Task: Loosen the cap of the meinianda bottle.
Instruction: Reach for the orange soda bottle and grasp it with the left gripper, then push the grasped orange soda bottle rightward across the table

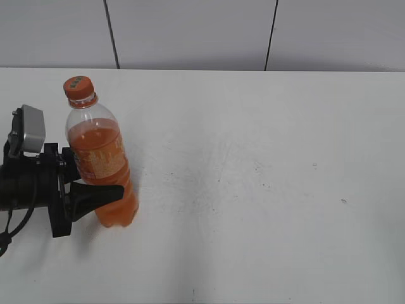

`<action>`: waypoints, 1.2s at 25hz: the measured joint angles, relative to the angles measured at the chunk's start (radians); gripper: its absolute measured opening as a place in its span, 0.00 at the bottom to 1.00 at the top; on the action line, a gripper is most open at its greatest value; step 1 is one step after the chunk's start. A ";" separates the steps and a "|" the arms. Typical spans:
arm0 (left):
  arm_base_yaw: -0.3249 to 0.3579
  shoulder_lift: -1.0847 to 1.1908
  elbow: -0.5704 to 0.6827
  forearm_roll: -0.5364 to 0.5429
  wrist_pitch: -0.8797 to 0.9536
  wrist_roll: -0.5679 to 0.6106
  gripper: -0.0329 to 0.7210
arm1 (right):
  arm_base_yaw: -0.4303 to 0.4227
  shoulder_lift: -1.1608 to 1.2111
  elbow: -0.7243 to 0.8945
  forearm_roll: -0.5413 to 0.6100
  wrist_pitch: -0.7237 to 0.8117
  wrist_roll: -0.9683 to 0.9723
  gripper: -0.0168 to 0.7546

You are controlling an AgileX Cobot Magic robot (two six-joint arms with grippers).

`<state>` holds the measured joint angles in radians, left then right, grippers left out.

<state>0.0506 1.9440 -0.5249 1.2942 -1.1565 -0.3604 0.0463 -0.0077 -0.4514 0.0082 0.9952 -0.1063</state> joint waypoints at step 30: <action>-0.340 0.007 -0.047 -0.285 0.009 0.144 0.57 | 0.000 0.165 -0.113 0.001 0.089 -0.001 0.74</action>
<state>-0.2893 1.9513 -0.5715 1.0089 -1.1475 -0.2167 0.0463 0.1569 -0.5642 0.0095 1.0845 -0.1070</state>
